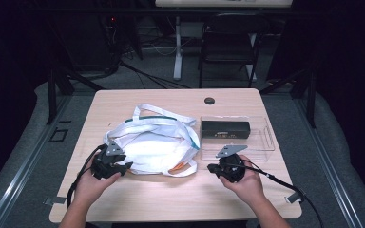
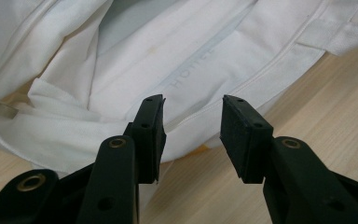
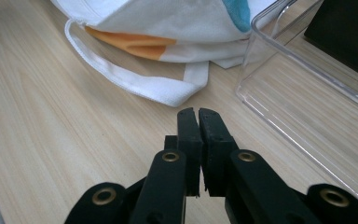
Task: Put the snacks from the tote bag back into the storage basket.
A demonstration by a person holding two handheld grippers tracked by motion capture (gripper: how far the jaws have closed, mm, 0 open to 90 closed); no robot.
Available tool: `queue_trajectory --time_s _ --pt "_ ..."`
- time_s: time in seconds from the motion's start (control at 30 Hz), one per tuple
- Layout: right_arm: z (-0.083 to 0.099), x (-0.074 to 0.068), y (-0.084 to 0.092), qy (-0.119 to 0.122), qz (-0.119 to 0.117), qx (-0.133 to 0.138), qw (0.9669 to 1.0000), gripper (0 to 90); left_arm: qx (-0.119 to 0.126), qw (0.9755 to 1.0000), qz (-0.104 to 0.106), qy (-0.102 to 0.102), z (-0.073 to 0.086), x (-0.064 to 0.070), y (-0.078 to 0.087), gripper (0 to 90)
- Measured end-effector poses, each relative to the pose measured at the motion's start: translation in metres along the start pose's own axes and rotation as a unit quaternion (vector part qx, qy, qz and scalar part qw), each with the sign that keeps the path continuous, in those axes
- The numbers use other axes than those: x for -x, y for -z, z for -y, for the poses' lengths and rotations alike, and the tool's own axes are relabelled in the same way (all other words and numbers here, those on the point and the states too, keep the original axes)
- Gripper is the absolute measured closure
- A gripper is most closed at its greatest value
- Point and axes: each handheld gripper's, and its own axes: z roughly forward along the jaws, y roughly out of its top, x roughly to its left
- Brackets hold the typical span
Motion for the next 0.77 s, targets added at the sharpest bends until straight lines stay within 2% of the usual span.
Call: queue_trajectory --time_s 0.17,0.53,0.77 --pt "0.001 -0.001 -0.004 0.005 0.000 -0.009 1.0000 86.5 0.010 0.9998 0.019 0.004 -0.001 0.000 0.002 58.6" --pt "0.004 -0.002 -0.009 0.008 0.002 -0.016 0.9998 86.0 0.006 0.9999 0.014 -0.002 -0.001 0.003 -0.001 58.5" --pt "0.005 -0.003 -0.013 0.020 0.011 -0.007 0.9997 76.3 0.007 0.9999 0.011 0.001 -0.001 0.001 -0.001 58.4"
